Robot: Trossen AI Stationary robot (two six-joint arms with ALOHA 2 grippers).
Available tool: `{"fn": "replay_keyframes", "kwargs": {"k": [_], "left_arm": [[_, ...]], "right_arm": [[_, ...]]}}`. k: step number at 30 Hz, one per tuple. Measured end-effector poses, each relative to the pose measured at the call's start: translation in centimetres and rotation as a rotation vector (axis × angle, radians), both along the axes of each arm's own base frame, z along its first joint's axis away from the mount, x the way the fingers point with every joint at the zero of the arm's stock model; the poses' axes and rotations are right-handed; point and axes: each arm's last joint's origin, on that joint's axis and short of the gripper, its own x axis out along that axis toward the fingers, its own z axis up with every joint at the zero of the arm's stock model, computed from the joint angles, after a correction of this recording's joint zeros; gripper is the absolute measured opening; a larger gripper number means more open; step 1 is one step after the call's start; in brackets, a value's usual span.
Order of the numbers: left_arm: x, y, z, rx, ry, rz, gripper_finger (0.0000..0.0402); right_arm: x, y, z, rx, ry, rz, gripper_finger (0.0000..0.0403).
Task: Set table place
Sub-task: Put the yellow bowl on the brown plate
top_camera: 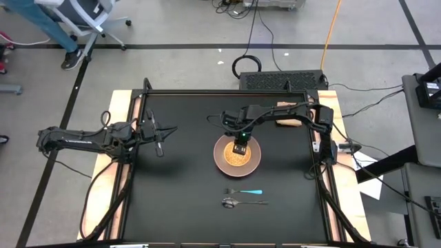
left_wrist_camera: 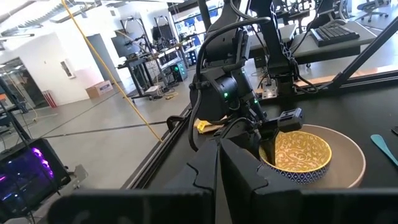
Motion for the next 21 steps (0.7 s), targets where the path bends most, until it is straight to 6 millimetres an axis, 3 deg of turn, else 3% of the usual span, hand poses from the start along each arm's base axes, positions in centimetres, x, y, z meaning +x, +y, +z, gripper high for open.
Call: {"fn": "replay_keyframes", "kwargs": {"k": [21], "left_arm": [[0.00, 0.00, -0.19, 0.003, 0.021, 0.000, 0.0026]], "right_arm": [[-0.02, -0.44, 0.00, -0.006, -0.011, -0.001, 0.0081]]}}
